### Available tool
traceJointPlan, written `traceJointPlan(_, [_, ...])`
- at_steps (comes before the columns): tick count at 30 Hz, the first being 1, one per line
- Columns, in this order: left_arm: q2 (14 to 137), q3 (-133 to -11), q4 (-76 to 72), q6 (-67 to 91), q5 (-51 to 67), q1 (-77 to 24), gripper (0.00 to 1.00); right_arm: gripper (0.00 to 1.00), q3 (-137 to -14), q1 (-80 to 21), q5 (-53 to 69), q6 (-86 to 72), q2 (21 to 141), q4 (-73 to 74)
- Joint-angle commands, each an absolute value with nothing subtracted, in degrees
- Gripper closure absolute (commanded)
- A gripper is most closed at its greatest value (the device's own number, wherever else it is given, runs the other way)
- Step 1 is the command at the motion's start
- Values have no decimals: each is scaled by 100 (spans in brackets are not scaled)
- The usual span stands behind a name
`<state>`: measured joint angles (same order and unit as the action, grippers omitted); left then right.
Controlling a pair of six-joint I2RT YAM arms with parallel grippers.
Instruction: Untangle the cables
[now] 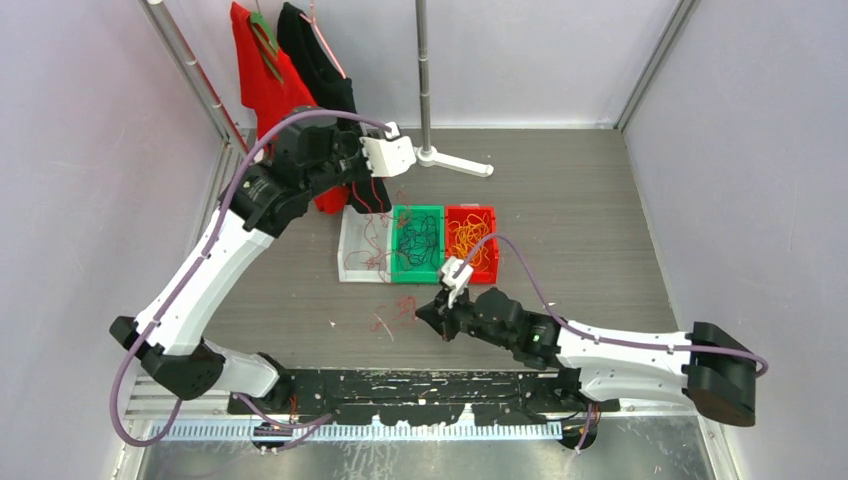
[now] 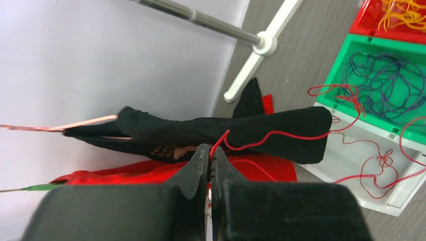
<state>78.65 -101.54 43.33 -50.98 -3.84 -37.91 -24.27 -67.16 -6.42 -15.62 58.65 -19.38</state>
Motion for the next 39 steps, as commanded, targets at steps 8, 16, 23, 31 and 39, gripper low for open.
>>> traceJointPlan(8, [8137, -10353, 3197, -4584, -174, -3085, 100, 99, -1602, -6671, -1559, -2194, 4281, -892])
traceJointPlan(16, [8166, -11590, 3318, -4482, 246, -3008, 100, 99, -1423, -6673, -1760, -2355, 4147, -779])
traceJointPlan(23, [7955, -11257, 2948, -4854, 290, -3006, 100, 99, -1504, -6671, -1762, -2444, 4470, -888])
traceJointPlan(31, [8269, -11524, 2835, -5455, 276, -3006, 100, 99, -1481, -6671, -1759, -2604, 4499, -915])
traceJointPlan(39, [7827, -10074, 2790, -6263, 338, -2977, 100, 99, -1441, -6671, -1969, -2698, 4184, -612])
